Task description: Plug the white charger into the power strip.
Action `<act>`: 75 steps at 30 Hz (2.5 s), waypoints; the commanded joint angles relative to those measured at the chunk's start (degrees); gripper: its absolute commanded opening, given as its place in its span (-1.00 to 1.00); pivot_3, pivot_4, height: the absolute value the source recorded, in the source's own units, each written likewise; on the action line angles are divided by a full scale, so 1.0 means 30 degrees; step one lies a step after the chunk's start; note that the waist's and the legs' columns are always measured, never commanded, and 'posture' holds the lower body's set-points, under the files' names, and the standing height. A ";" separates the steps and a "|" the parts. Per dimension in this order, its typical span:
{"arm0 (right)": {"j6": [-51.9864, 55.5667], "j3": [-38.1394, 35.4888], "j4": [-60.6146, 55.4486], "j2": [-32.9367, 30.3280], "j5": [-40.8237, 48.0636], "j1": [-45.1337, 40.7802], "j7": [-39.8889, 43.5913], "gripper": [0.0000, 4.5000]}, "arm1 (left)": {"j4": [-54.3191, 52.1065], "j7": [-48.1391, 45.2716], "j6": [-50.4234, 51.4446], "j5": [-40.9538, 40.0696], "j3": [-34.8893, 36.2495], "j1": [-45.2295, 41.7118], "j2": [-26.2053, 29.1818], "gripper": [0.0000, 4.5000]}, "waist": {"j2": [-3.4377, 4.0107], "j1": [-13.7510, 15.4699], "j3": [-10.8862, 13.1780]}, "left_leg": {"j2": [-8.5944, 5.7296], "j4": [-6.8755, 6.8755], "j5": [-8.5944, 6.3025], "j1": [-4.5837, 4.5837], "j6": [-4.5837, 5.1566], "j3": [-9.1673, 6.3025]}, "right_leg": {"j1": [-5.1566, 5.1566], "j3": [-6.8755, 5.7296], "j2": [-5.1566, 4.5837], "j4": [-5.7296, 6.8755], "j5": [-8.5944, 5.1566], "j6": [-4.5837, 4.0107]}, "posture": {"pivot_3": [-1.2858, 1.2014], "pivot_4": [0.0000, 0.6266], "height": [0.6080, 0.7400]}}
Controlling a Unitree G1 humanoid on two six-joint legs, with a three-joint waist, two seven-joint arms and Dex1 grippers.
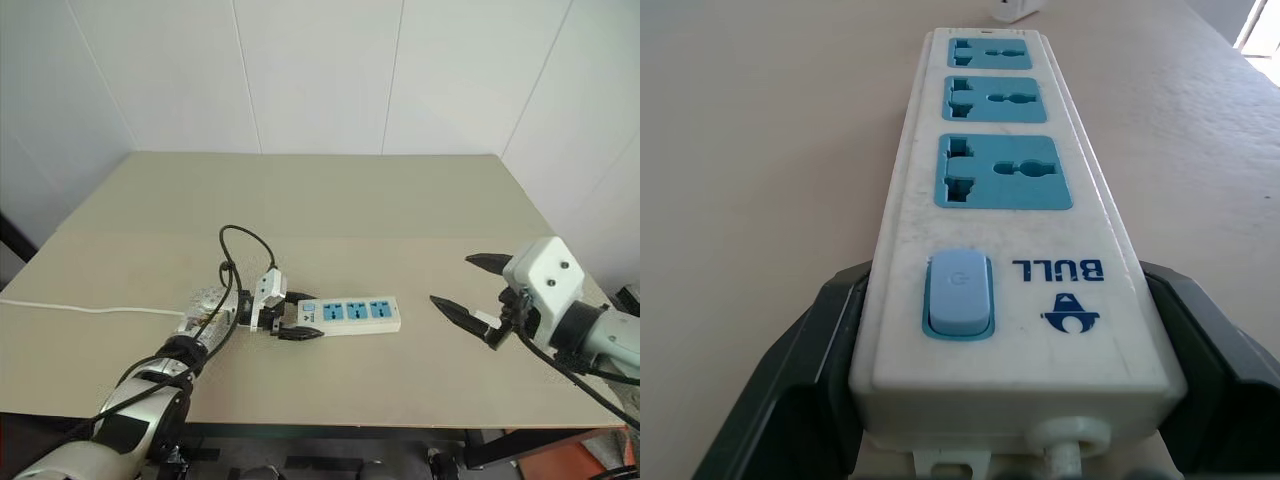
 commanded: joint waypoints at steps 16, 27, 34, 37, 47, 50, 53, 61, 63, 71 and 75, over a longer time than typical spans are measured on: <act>0.3983 0.6951 0.5555 -0.9308 -0.0875 -0.6269 0.4574 1.00 | -0.5001 0.1024 0.2262 -0.0042 -0.1889 0.2974 0.0906 0.47 | 0.0026 -0.0077 -0.0001 | 0.0020 -0.0004 -0.0002 0.0022 0.0003 0.0021 | -0.0012 0.0005 -0.0001 0.0001 -0.0001 -0.0010 | 0.03 -0.52 1.00; 0.1712 1.5497 1.0738 -0.8260 -0.7486 -1.2668 0.8592 1.00 | -0.4999 0.0790 0.2463 -0.0384 -0.2477 0.2967 0.0650 0.47 | 0.0047 0.0015 -0.0012 | 0.0017 0.0002 -0.0001 0.0026 0.0000 0.0033 | -0.0011 0.0002 -0.0010 -0.0016 -0.0006 0.0006 | 0.03 -0.52 1.00; 0.0421 1.7875 1.4028 -0.6160 -1.0562 -1.4867 1.0423 1.00 | -0.5151 0.0034 0.2536 -0.0248 -0.2794 0.2812 0.0818 0.47 | 0.0048 -0.0001 -0.0012 | 0.0014 0.0004 -0.0002 -0.0015 0.0002 0.0028 | -0.0043 -0.0003 -0.0010 -0.0017 -0.0003 -0.0002 | 0.03 -0.52 1.00; 0.0140 1.8311 1.4971 -0.5430 -1.1528 -1.5210 1.0698 1.00 | -0.5030 0.0093 0.2419 -0.0124 -0.2875 0.2710 0.0805 0.47 | 0.0048 0.0015 -0.0012 | 0.0013 0.0007 -0.0001 -0.0026 0.0002 0.0025 | -0.0053 -0.0003 -0.0010 -0.0013 -0.0001 -0.0005 | 0.03 -0.52 1.00; 0.0126 1.9179 1.6801 -0.3164 -1.3719 -1.5320 1.1142 1.00 | -0.5410 0.0383 0.2340 0.0133 -0.3238 0.3076 0.0793 0.47 | 0.0053 0.0008 -0.0014 | 0.0008 0.0023 -0.0001 -0.0024 0.0001 0.0021 | -0.0049 -0.0005 -0.0011 0.0004 0.0000 -0.0007 | 0.03 -0.52 1.00; -0.0316 1.9486 1.8049 -0.2490 -1.4523 -1.5597 1.0894 1.00 | -0.5591 0.0478 0.2427 0.0140 -0.3269 0.3145 0.0806 0.47 | 0.0053 0.0034 -0.0014 | 0.0007 0.0031 -0.0001 -0.0028 0.0001 0.0020 | -0.0047 -0.0007 -0.0012 0.0003 0.0001 -0.0007 | 0.03 -0.52 1.00; -0.0819 1.9762 1.9613 -0.1887 -1.5355 -1.6090 1.0688 1.00 | -0.5911 0.0779 0.2541 0.0115 -0.3238 0.3347 0.0869 0.47 | 0.0053 0.0043 -0.0015 | 0.0003 0.0034 -0.0001 -0.0035 0.0001 0.0015 | -0.0047 -0.0010 -0.0016 0.0002 0.0002 -0.0009 | 0.03 -0.52 1.00; -0.2041 1.9839 2.2312 -0.1321 -1.6351 -1.6973 1.1009 1.00 | -0.6841 0.0833 0.2918 -0.0039 -0.3343 0.3933 0.1310 0.47 | 0.0055 -0.0001 -0.0016 | 0.0006 0.0038 -0.0002 -0.0004 0.0002 0.0015 | -0.0021 -0.0013 -0.0016 0.0003 0.0004 -0.0013 | 0.03 -0.52 1.00; -0.2264 1.9849 2.2648 -0.1243 -1.6536 -1.6983 1.0974 1.00 | -0.7043 0.0852 0.3034 -0.0067 -0.3375 0.4041 0.1373 0.47 | 0.0056 -0.0011 -0.0017 | 0.0008 0.0036 -0.0002 0.0000 0.0002 0.0015 | -0.0021 -0.0013 -0.0014 0.0004 0.0004 -0.0014 | 0.03 -0.52 1.00; -0.1471 1.9633 2.1965 -0.1119 -1.6577 -1.6306 1.1541 1.00 | -0.7314 0.0929 0.3126 -0.0057 -0.3470 0.4177 0.1357 0.47 | 0.0055 -0.0004 -0.0017 | 0.0007 0.0037 -0.0002 0.0020 0.0002 0.0012 | 0.0000 -0.0014 -0.0013 0.0007 0.0004 -0.0015 | 0.03 -0.52 1.00; -0.1016 1.9444 2.1327 -0.1174 -1.6492 -1.5756 1.1899 1.00 | -0.7096 0.1090 0.2946 -0.0023 -0.3448 0.3979 0.1202 0.47 | 0.0055 0.0002 -0.0018 | 0.0006 0.0037 -0.0002 0.0024 0.0002 0.0009 | 0.0008 -0.0015 -0.0014 0.0007 0.0004 -0.0015 | 0.03 -0.52 1.00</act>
